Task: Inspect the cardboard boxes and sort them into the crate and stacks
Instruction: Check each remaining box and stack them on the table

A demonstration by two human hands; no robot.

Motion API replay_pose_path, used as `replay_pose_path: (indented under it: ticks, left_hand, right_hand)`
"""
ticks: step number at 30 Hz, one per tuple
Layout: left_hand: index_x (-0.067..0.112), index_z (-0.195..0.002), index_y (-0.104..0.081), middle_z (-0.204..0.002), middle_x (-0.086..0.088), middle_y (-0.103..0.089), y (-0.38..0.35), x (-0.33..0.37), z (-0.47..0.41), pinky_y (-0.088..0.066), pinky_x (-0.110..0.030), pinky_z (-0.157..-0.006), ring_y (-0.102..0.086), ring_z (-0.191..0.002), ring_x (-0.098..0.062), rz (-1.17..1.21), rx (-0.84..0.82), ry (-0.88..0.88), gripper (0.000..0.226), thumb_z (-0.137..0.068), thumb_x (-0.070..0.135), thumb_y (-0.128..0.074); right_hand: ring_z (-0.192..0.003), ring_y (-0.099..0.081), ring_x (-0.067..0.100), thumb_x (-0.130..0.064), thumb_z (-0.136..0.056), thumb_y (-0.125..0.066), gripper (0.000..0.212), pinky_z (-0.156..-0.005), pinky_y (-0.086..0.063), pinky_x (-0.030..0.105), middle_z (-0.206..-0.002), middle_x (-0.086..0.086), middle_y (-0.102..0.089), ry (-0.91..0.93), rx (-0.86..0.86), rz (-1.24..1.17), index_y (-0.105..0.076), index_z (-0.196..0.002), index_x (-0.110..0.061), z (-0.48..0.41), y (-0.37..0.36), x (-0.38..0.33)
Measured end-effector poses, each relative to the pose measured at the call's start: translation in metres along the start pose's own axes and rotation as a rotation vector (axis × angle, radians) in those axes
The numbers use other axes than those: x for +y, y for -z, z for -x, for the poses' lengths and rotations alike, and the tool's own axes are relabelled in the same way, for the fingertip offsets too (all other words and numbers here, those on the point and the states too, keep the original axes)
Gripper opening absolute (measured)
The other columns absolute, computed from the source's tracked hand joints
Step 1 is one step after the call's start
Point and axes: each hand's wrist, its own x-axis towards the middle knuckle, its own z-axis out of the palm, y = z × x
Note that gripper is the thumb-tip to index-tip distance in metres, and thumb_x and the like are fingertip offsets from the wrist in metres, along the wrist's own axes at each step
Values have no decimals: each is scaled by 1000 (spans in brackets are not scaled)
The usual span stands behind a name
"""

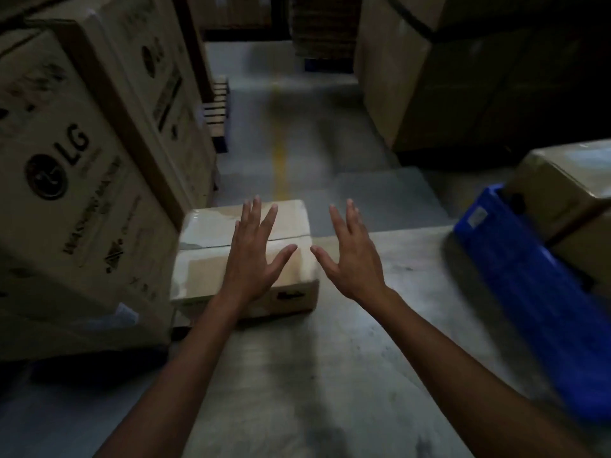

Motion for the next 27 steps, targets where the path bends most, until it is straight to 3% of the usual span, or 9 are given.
replay_pose_path:
  ticks: [5, 8, 12, 18, 23, 27]
  left_hand:
    - [16, -158, -24, -167, -7, -8, -36, 105, 9, -16, -50, -123, 1, -155, -20, 204, -49, -112, 82, -93, 58, -50]
    - [21, -158, -21, -167, -2, -9, -61, 163, 32, -14, -42, -123, 1, -154, -13, 294, -132, -162, 81, -92, 59, -49]
    - [21, -157, -23, -167, -1, -10, -93, 248, 55, -13, -32, -123, -2, -155, -14, 348, -193, -272, 81, -91, 59, -50]
    - [11, -155, -32, -165, -9, -19, -146, 413, 104, -14, -27, -123, -12, -154, -23, 511, -240, -451, 77, -92, 50, -56]
    - [8, -154, -33, -164, -13, -19, -200, 529, 158, -14, -30, -123, -15, -153, -26, 601, -362, -581, 76, -93, 49, -53]
    - [7, -153, -35, -163, -14, -22, -239, 606, 203, -15, -30, -124, -18, -152, -26, 665, -494, -631, 75, -92, 49, -51]
  right_hand:
    - [-156, -11, 26, -51, -96, -58, 84, -114, -30, 34, -170, 7, 0, -22, 190, -60, -14, -162, -23, 59, 72, 35]
    - [-156, -9, 23, -55, -94, -50, 83, -117, -16, 25, -170, 9, -2, -110, 308, -37, -18, -161, -20, 112, 116, 67]
    - [-156, -15, 22, -58, -92, -50, 83, -120, -30, 40, -170, 7, -6, -266, 451, -38, -23, -161, -19, 196, 167, 117]
    - [-152, -26, 24, -54, -90, -55, 82, -118, -24, 21, -167, 16, -18, -454, 684, -54, -35, -155, -10, 330, 251, 187]
    - [-151, -28, 27, -55, -87, -53, 83, -112, -26, 21, -166, 16, -20, -668, 758, 18, -37, -155, -10, 446, 301, 240]
    - [-153, -24, 25, -41, -94, -64, 76, -110, -24, 21, -169, 10, -12, -850, 792, 47, -32, -157, -14, 527, 335, 272]
